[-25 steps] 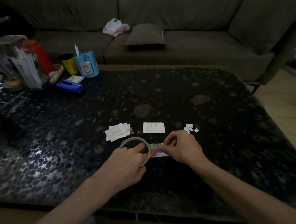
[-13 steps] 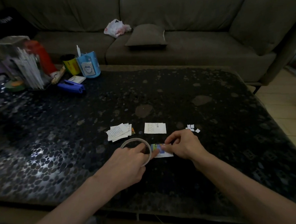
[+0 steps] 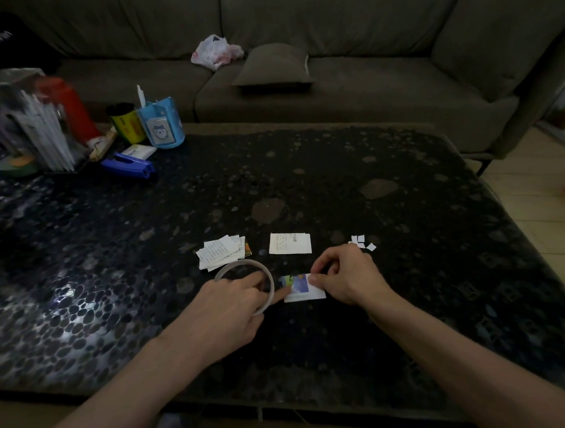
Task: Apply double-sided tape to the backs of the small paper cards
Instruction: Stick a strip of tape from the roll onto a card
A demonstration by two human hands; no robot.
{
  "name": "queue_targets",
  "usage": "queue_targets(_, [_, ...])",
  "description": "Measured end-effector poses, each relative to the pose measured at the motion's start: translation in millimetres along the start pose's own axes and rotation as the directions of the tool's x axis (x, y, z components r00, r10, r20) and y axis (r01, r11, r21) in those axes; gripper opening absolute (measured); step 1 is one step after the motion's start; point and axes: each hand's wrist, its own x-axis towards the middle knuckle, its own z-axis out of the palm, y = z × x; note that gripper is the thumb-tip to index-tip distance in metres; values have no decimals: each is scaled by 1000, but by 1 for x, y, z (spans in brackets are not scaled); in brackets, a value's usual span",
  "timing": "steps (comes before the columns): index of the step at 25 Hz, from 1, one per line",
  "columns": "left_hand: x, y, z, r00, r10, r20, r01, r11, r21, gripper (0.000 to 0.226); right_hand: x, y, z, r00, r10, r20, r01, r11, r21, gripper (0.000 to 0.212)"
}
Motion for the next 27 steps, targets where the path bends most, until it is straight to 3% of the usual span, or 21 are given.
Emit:
queue_targets(6, [2, -2, 5, 999, 27, -24, -26, 999, 33, 61, 3, 1, -7, 996, 15, 87, -23, 996, 86, 12])
queue_targets(10, [8, -3, 2, 999, 24, 29, -24, 1000, 11, 65, -2, -3, 4, 1000, -19, -3, 19, 998, -66, 24])
queue_targets(15, [10, -2, -1, 999, 14, 53, -14, 1000, 7, 63, -3, -1, -4, 999, 20, 41, -24, 994, 107, 23])
queue_targets(21, [9, -1, 0, 998, -1, 65, -1, 999, 39, 56, 0, -5, -1, 997, 71, 17, -73, 986, 150, 17])
queue_targets(24, [6, -2, 1, 999, 12, 43, -14, 999, 45, 57, 1, -4, -1, 999, 6, -31, 0, 984, 176, 13])
queue_targets(27, [5, -2, -1, 999, -20, -34, 21, 999, 39, 46, 2, -8, 1, 988, -125, -89, 132, 988, 85, 5])
